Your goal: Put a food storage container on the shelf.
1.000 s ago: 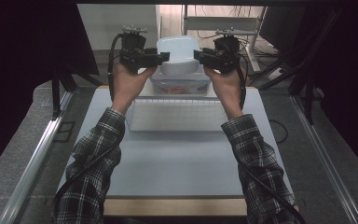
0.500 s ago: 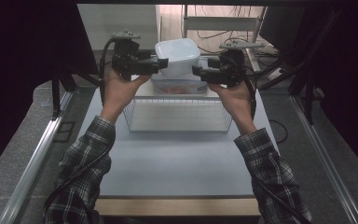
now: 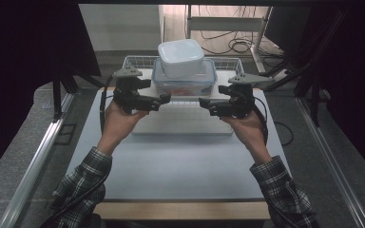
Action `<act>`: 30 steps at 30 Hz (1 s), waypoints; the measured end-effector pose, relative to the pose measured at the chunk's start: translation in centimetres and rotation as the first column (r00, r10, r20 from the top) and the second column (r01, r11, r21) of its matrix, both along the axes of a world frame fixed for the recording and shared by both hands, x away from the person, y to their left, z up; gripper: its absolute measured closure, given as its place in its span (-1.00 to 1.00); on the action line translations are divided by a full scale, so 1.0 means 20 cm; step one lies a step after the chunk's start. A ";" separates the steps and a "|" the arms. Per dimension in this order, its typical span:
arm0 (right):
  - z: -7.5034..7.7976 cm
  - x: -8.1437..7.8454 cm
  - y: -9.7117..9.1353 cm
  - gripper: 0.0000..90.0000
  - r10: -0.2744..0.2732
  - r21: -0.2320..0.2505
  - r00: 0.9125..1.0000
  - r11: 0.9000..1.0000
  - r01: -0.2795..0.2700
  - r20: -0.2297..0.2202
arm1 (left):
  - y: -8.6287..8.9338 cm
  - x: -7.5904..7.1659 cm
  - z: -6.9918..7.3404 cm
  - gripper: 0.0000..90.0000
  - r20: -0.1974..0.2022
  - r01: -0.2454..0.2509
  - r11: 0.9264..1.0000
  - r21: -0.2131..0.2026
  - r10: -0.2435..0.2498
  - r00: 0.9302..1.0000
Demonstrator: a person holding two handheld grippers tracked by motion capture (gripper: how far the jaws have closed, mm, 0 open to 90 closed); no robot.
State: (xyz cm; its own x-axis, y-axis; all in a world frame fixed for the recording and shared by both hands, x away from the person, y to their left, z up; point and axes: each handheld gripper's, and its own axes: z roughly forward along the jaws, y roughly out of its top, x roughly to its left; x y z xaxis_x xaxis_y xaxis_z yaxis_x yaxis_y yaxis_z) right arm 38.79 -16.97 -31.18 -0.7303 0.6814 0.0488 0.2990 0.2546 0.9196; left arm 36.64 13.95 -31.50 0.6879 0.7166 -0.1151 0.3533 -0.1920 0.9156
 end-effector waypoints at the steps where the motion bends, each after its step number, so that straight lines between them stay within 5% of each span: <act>1: -0.01 -0.01 0.00 -0.72 0.007 -0.002 1.000 1.000 -0.007 -0.001 | 0.00 -0.01 -0.02 -0.84 0.000 0.002 1.000 0.000 -0.002 1.000; 12: -0.14 -0.12 0.02 -0.80 0.058 -0.046 0.998 0.997 -0.058 0.004 | 0.00 -0.14 -0.19 -0.89 0.014 0.034 0.999 0.030 -0.034 0.999; 30: -0.29 -0.15 -0.02 -0.89 0.069 -0.066 0.997 0.995 -0.071 -0.023 | 0.00 -0.21 -0.37 -0.91 0.005 0.033 0.997 0.070 -0.034 0.999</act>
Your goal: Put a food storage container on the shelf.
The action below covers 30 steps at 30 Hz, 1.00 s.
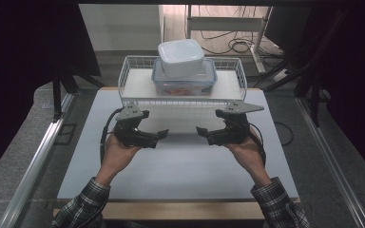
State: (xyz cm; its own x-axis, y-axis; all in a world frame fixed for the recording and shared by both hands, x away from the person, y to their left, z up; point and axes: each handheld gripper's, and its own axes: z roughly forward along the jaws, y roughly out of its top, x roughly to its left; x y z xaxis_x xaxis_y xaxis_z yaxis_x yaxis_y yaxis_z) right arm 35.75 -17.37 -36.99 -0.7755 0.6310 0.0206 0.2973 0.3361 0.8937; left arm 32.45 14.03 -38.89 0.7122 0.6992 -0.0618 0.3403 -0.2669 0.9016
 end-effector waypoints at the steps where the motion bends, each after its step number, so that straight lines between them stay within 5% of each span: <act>1: -0.01 0.00 0.00 -0.89 0.000 -0.004 1.000 1.000 0.000 0.001 | 0.00 0.00 -0.01 -0.91 -0.002 0.001 1.000 0.005 -0.001 1.000; 13: -0.11 -0.03 -0.06 -0.94 -0.011 -0.015 1.000 1.000 0.011 -0.015 | 0.03 -0.06 -0.15 -0.90 -0.019 -0.028 1.000 -0.002 0.028 0.999; 21: -0.17 -0.05 -0.10 -0.97 -0.051 -0.005 0.999 0.999 0.051 -0.014 | 0.04 -0.09 -0.21 -0.90 -0.038 -0.032 0.999 0.030 0.033 0.999; 30: -0.23 -0.08 -0.11 -0.98 -0.028 -0.015 0.999 1.000 0.027 -0.037 | 0.04 -0.11 -0.25 -0.90 -0.050 -0.029 0.999 0.045 0.031 0.998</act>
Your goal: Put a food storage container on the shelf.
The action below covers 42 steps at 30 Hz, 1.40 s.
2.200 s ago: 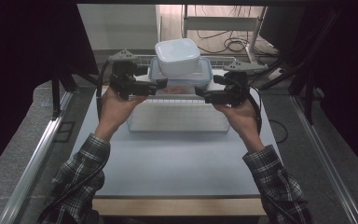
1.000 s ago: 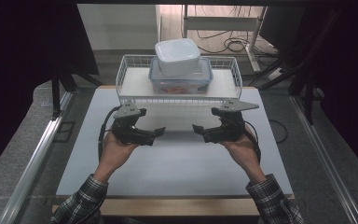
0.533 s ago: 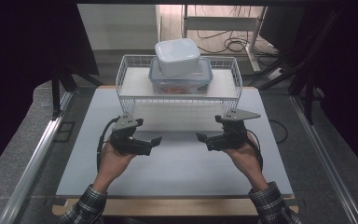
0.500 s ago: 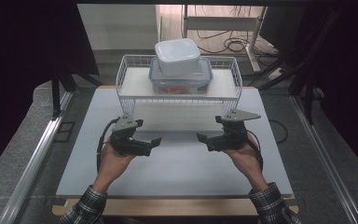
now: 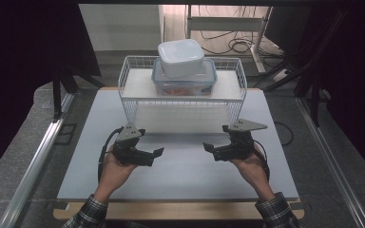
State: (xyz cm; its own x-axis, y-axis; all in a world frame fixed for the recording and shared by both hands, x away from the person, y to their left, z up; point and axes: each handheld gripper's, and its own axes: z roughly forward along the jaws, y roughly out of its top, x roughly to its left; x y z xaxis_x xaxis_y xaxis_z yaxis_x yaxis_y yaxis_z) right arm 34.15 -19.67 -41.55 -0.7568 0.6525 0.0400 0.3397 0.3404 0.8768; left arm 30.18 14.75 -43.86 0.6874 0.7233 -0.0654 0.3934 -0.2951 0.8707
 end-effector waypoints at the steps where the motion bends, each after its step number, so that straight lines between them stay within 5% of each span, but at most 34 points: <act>1: 0.00 -0.01 0.00 -0.98 0.002 0.000 1.000 1.000 -0.002 -0.002 | 0.00 0.00 0.00 -0.90 -0.001 -0.001 1.000 -0.001 0.001 1.000; 42: -0.14 -0.20 -0.17 -1.00 -0.013 -0.049 0.999 0.999 0.012 -0.033 | 0.16 -0.22 -0.22 -0.90 -0.059 -0.075 0.997 -0.004 0.075 0.995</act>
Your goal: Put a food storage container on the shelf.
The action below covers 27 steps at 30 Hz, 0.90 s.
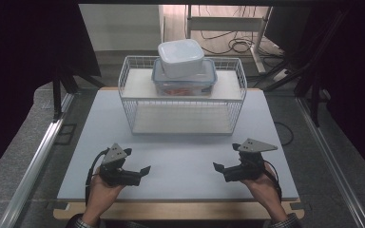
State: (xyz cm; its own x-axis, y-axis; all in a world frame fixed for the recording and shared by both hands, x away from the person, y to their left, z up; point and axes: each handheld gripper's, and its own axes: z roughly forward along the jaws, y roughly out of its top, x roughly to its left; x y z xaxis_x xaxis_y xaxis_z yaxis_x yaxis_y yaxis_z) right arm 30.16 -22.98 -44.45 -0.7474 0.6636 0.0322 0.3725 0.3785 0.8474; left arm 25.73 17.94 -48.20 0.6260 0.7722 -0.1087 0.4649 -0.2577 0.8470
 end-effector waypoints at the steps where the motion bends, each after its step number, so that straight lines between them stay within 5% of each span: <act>1: -0.01 0.00 -0.01 -1.00 -0.001 -0.001 1.000 1.000 0.001 -0.001 | 0.01 0.00 -0.01 -0.90 -0.002 -0.004 1.000 0.002 0.004 1.000; 27: -0.13 -0.08 -0.18 -1.00 -0.076 -0.030 0.997 0.997 0.076 -0.023 | 0.08 -0.07 -0.12 -0.91 -0.034 -0.044 0.997 0.056 0.046 0.998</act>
State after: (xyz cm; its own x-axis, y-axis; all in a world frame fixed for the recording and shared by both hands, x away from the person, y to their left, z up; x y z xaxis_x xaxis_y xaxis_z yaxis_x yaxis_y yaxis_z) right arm 28.56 -26.55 -47.08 -0.6940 0.7194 0.0293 0.4213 0.3727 0.8268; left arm 24.26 19.54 -50.67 0.5869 0.8051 -0.0862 0.5064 -0.2819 0.8149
